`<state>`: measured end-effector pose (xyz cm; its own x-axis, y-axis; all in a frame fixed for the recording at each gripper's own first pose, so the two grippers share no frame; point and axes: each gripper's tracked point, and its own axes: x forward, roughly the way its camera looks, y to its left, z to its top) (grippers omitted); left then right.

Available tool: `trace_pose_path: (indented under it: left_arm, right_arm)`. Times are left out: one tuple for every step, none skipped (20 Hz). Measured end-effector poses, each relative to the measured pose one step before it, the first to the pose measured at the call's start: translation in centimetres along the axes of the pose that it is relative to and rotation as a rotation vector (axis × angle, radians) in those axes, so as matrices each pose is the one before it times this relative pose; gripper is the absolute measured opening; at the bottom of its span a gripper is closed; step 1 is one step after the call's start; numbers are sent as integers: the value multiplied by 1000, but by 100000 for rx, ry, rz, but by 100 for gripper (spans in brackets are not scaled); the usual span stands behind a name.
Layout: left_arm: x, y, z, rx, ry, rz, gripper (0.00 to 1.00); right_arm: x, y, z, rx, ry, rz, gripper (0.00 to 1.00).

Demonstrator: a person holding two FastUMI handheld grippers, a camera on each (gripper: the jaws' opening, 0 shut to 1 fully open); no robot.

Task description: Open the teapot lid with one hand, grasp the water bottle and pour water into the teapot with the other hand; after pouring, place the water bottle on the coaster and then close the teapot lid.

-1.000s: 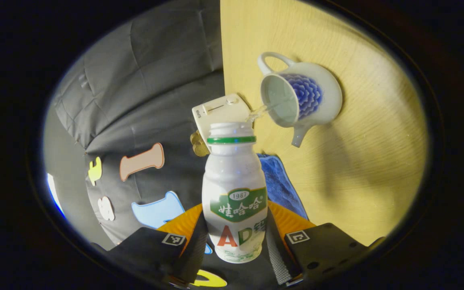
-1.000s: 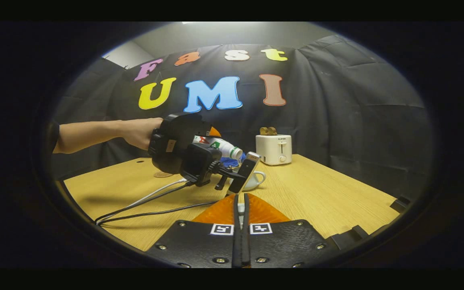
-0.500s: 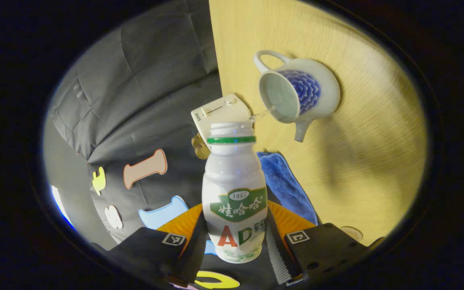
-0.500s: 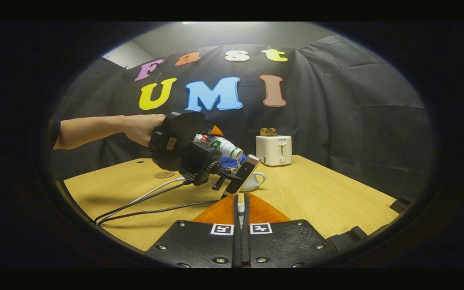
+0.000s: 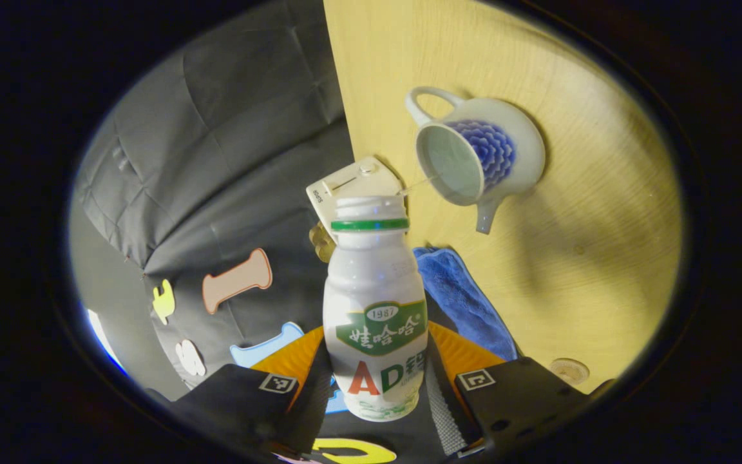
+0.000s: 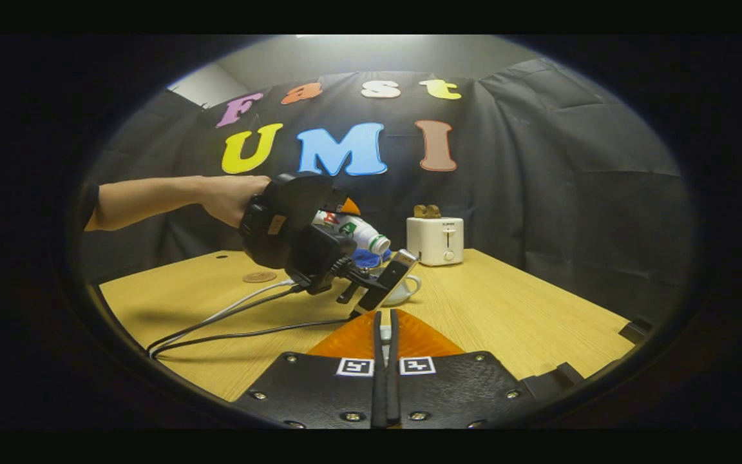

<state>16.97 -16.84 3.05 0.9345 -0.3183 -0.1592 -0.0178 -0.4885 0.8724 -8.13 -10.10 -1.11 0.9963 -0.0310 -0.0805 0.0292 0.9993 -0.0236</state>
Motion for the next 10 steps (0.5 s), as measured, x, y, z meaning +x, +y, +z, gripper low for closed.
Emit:
trace_pose_path:
  left_arm:
    - [48,58,-50,60,-187,53,69]
    - [22,-35,16,217,5,57,73]
    - [-49,12,-28,254,45,-94,78]
    - [31,-13,102,53,-185,14,82]
    - [-36,11,29,-43,-128,-53,76]
    - [22,-31,58,-338,-174,-141,76]
    - [20,88,-58,-593,-518,404,76]
    - [-4,-25,166,-785,-557,604,76]
    - [37,-95,73,-1047,-510,57,76]
    - [70,-9,213,-1116,-752,442,76]
  right_arm:
    - [-46,30,15,-396,-11,-30,1]
    - [-17,86,-16,-327,-84,123,1]
    - [-24,32,36,-116,118,33,1]
    - [2,37,-18,-4,-10,129,0]
    - [-31,-1,87,66,-21,-34,0]
    - [2,20,-52,21,2,-63,0]
    - [33,-24,15,55,169,-34,0]
    - [28,12,-84,37,136,68,0]
    - [13,-23,10,-129,196,-10,1]
    - [22,-12,-195,-188,402,-43,0]
